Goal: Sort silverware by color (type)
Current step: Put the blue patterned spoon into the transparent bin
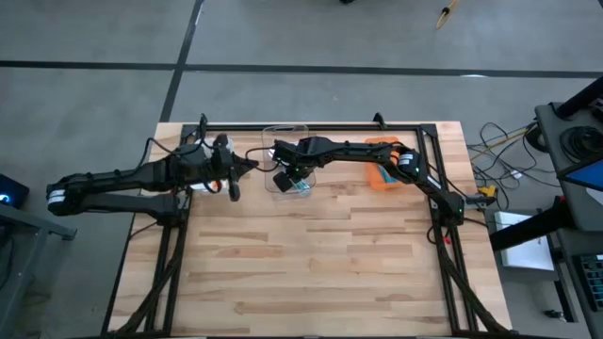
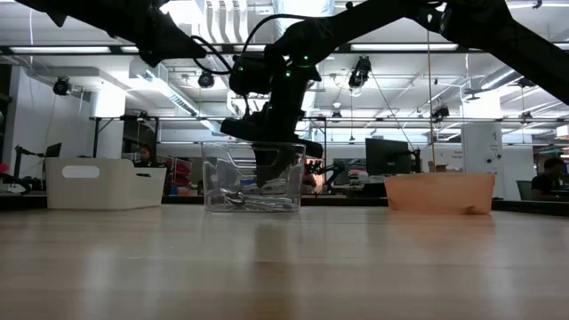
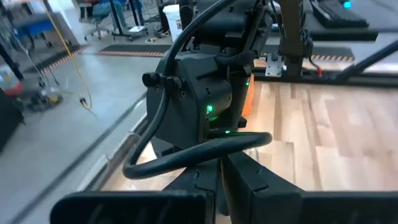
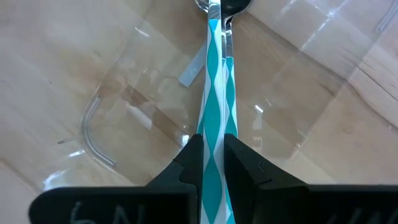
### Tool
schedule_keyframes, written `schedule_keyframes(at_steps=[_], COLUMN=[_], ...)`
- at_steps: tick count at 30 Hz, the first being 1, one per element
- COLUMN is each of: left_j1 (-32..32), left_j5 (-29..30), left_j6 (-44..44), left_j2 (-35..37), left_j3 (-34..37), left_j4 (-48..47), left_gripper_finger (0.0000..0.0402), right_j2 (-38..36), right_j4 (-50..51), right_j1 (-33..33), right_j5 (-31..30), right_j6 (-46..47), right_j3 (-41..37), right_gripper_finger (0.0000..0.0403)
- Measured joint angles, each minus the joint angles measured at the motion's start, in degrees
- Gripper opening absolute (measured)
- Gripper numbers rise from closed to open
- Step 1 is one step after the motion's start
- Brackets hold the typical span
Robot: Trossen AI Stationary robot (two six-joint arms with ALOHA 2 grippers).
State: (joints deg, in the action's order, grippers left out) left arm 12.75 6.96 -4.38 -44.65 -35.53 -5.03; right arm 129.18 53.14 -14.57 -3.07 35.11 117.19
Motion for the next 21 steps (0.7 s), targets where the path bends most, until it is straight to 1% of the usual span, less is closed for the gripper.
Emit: schedule_keyframes(at_steps=[6, 10, 17, 21], left_j1=[-0.4, -2.1, -7.8, -12.7], left_j5=[-0.1, 0.0, 0.8, 5.6], left_j6=[9.1, 14.1, 17.0, 17.4], left_j2=[0.1, 0.0, -0.3, -0.3], left_j3=[0.0, 0.0, 0.0, 0.0], left_j4=[0.0, 0.0, 3.0, 3.5], left_gripper_finger=[0.0001, 0.0001, 0.0001, 0.0001], right_j2=[0.0, 0.0, 0.0, 0.0], right_j4=[-0.6, -1.5, -1.7, -1.6], right_j1=[-0.1, -0.1, -0.1, -0.1], right_j5=[0.0, 0.0, 0.0, 0.0], right_j6=[0.0, -0.5, -1.4, -1.7], right_j3=[0.0, 0.0, 0.0, 0.0], right_gripper_finger=[0.003, 0.003, 0.003, 0.0031])
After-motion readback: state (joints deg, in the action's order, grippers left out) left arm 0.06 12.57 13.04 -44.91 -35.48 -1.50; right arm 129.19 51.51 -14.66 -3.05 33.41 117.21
